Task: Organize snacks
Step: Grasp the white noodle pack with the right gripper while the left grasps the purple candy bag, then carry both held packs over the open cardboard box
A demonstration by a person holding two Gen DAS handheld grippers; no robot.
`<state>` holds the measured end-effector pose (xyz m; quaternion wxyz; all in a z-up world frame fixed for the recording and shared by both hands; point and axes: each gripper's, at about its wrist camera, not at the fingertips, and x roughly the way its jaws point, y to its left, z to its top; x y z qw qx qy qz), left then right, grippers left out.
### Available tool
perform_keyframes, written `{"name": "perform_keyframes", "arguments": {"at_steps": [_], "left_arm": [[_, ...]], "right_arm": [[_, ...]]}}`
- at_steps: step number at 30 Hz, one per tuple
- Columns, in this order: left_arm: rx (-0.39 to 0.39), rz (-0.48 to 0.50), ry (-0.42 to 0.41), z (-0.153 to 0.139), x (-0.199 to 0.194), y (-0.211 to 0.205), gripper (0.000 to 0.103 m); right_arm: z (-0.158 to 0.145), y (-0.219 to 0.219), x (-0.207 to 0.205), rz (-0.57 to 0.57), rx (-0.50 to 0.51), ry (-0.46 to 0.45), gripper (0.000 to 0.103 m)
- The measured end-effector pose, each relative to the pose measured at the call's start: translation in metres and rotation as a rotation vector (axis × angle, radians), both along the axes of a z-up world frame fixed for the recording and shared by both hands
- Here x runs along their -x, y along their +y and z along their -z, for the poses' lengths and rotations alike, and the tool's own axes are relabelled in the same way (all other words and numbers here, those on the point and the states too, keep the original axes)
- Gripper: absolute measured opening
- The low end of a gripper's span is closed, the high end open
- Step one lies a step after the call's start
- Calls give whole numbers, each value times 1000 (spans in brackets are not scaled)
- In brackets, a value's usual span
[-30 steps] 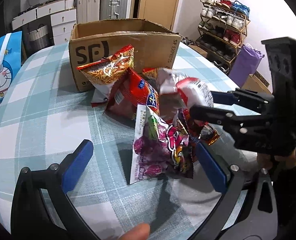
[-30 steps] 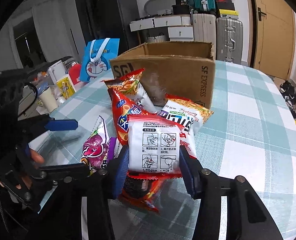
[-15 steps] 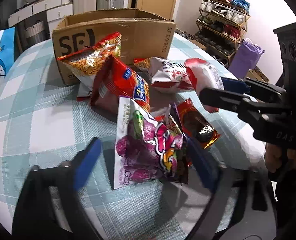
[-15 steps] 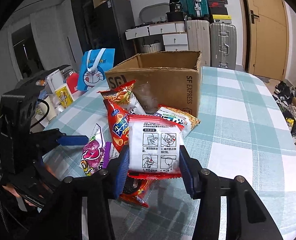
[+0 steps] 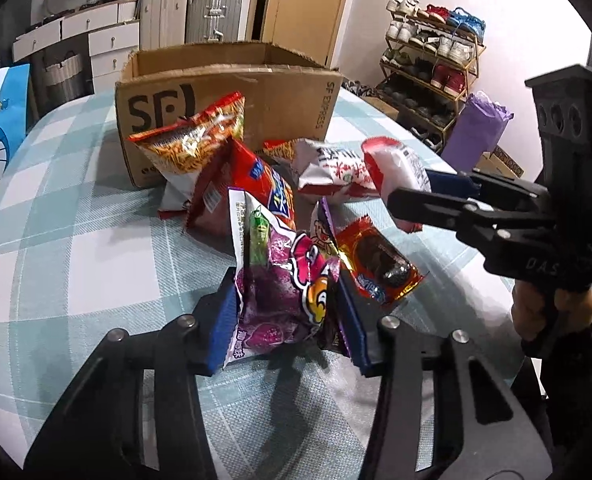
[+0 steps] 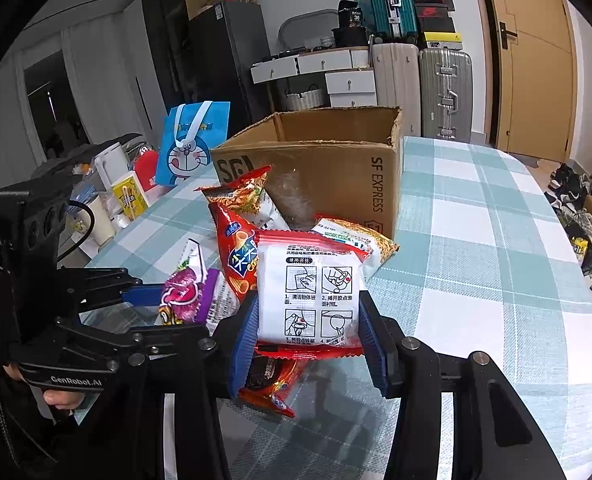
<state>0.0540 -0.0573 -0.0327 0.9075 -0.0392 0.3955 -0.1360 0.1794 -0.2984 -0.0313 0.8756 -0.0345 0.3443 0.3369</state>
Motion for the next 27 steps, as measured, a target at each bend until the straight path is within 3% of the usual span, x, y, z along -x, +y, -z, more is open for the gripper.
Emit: {"name": "perform_keyframes", "arguments": {"at_steps": [15, 27], "left_arm": [[20, -112, -139, -50, 22, 36, 44], [4, -174, -210, -96, -5, 52, 44]], "right_arm": [[-17, -7, 2, 20, -41, -47, 48], [-43, -6, -11, 39, -64, -88, 48]]}}
